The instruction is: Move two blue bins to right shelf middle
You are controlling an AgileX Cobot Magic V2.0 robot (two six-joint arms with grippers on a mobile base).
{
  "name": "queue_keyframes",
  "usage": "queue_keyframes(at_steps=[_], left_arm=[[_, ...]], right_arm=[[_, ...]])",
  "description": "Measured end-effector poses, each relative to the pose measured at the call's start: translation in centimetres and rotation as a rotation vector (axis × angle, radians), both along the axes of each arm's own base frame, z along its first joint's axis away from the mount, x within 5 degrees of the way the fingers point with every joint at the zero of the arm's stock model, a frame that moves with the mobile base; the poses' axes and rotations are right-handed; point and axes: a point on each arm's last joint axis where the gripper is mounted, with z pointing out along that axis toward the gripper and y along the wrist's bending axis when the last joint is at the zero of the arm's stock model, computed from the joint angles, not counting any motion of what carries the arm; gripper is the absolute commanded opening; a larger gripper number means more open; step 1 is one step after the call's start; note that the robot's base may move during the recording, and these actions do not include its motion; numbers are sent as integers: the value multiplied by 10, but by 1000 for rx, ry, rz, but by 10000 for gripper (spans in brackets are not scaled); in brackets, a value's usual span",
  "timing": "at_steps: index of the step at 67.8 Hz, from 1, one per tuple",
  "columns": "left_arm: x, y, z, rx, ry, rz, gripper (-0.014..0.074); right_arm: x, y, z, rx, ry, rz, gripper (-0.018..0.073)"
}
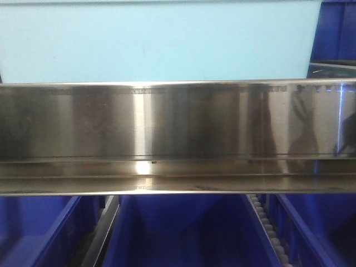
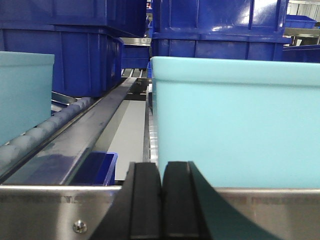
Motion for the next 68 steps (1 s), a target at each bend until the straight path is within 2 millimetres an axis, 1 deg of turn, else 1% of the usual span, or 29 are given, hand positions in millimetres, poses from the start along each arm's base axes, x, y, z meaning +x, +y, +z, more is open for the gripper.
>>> queue_keyframes(at_steps=[42,55,59,62,65,68], left_arm=[[0,0,0,0,-2,0,-110],[0,0,4,-1,-34,-4,-110],[-2,0,10,-1,-21,1,-110],[-4,1,19,-1,-17,7,-110],[-7,2,31,-2,-12,13,-110],[-11,2,43,-4,-14,19,-110]], right_arm=[[0,0,0,0,-4,0,-163],[-1,0,10,0,-111,2,-163],[-1,0,13,0,-141,2,-163],[-2,0,17,0,-153,2,-163],[-4,0,25,0,-157,2,-163],[-7,0,37,1,-173,1,-163]])
